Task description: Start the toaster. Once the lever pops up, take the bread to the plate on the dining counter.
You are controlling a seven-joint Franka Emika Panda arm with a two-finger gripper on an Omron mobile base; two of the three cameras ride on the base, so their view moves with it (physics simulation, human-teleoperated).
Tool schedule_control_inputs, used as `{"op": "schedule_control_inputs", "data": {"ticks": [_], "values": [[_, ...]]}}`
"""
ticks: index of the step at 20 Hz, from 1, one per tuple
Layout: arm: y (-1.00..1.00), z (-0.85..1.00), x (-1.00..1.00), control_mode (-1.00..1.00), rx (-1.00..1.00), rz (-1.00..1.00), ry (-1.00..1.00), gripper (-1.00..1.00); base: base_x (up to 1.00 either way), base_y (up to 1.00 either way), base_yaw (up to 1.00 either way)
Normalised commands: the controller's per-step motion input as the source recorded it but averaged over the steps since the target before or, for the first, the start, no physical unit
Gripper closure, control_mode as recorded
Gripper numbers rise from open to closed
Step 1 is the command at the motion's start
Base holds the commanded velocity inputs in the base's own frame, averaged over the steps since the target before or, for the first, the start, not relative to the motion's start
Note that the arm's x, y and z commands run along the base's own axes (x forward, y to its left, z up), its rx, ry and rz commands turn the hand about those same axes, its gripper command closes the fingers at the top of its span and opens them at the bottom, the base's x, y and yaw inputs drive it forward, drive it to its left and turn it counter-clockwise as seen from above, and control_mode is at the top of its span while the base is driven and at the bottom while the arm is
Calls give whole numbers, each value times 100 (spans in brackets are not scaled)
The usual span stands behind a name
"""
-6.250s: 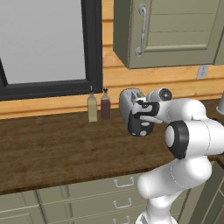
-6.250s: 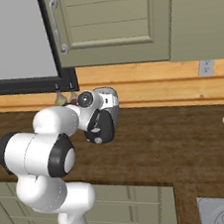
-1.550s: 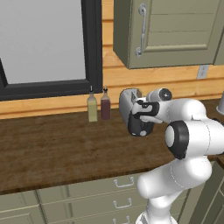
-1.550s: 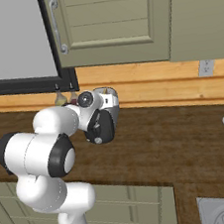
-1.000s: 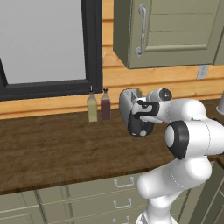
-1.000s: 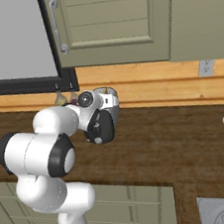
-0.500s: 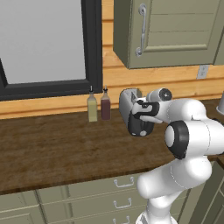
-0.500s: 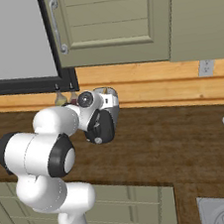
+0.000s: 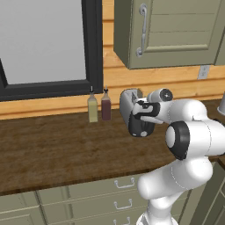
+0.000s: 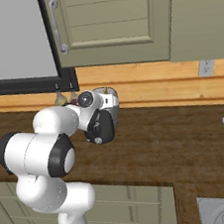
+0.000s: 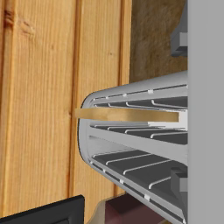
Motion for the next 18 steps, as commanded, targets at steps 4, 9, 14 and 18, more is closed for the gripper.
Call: {"op": "schedule_control_inputs", "data": {"ticks": [4,9,14,18], "values": [[0,0,0,-100,0,0,0,-100,0,0,0],[0,0,0,-100,0,0,0,-100,0,0,0],[0,0,0,-100,0,0,0,-100,0,0,0],[0,0,0,-100,0,0,0,-100,0,0,0]]}}
